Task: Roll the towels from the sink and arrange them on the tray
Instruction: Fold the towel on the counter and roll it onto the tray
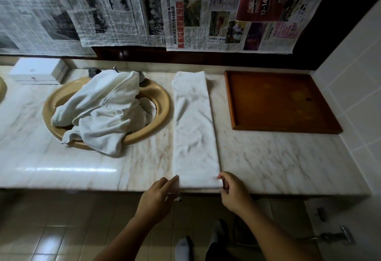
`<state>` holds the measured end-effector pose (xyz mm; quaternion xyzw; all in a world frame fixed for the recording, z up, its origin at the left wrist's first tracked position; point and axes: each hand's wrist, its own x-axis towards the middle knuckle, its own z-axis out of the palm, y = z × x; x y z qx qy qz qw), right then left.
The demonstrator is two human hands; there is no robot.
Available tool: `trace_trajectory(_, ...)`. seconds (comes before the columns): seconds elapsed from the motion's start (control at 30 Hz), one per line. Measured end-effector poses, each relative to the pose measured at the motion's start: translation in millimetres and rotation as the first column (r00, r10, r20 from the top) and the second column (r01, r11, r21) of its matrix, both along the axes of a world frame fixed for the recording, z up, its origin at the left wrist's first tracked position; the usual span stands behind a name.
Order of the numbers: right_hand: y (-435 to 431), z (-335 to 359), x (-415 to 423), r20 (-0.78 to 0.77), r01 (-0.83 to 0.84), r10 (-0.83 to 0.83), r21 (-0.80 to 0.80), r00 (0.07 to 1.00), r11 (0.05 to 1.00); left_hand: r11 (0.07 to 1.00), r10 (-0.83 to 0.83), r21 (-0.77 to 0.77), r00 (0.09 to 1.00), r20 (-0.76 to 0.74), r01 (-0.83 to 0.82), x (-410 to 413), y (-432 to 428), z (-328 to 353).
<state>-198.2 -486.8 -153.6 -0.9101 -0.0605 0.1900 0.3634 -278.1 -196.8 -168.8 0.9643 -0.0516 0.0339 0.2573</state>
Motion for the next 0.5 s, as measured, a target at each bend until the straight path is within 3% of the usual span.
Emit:
trace_trajectory(0.37,2,0,9,-0.045,0.093,-0.09,0.067,0.995,0.993,0.953,0.171,-0.228,0.975,-0.141,-0.2,10,-11,3)
trace_trajectory(0.5,8,-2,10,0.019,0.143,-0.143,0.023,0.99,0.989,0.886,0.221,-0.356,0.945,-0.24,-0.297,16,-17,6)
